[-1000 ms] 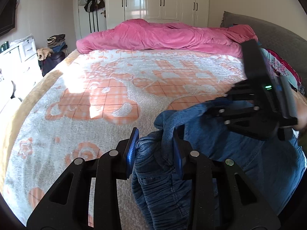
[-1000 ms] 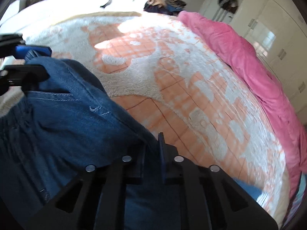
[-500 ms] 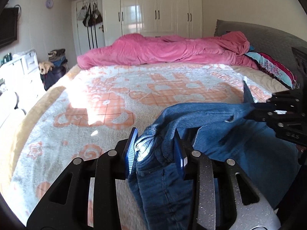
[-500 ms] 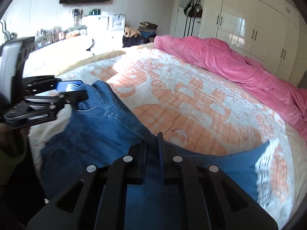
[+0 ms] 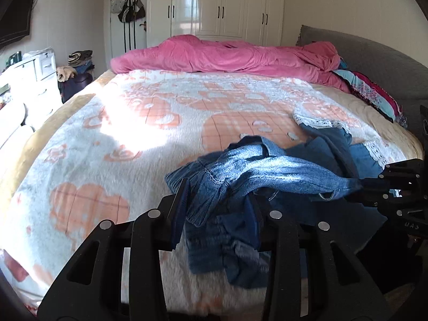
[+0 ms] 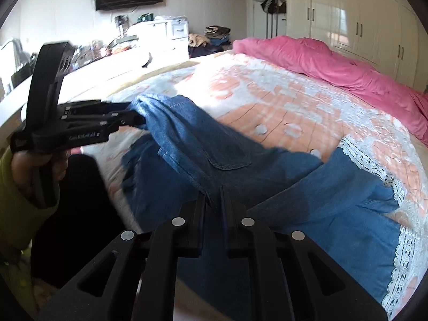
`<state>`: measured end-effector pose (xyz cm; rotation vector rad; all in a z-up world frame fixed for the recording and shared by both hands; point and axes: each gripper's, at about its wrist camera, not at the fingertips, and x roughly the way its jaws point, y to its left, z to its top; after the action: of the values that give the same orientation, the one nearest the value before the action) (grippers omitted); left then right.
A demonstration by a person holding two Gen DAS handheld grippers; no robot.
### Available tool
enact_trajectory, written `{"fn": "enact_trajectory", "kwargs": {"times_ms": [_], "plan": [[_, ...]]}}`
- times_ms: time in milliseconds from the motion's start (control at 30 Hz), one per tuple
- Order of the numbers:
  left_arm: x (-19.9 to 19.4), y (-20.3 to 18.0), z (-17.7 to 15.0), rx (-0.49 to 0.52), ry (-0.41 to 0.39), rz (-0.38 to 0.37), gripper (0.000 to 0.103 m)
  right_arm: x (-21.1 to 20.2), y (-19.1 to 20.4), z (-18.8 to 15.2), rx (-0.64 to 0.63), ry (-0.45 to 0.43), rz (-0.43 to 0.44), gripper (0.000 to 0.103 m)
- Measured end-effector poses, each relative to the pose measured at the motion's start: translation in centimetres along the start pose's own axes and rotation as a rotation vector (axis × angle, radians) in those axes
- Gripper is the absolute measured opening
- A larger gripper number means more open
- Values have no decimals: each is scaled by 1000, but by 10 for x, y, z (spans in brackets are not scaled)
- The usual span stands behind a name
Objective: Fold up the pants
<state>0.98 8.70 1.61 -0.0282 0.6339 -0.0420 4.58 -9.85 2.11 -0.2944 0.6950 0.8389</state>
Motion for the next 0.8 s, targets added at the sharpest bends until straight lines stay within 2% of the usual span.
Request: {"fn": "enact_trajectory", "kwargs": {"times_ms": [167, 333, 433, 533, 800], "plan": [[-10, 0, -19, 16, 45, 4, 33, -3, 15, -14, -19, 33, 40, 9], [-1, -3, -31, 21, 113, -2, 36, 9, 15, -32, 22, 107, 63, 9], [2, -2, -33, 17, 135, 3, 38, 12, 21, -38, 8, 120, 70, 10], [3, 5, -36, -17, 163, 5, 42, 9, 26, -39, -1, 114, 92, 10], [-12, 20, -49, -109, 193, -28, 42, 13, 31, -44, 1, 136, 127, 10]]}}
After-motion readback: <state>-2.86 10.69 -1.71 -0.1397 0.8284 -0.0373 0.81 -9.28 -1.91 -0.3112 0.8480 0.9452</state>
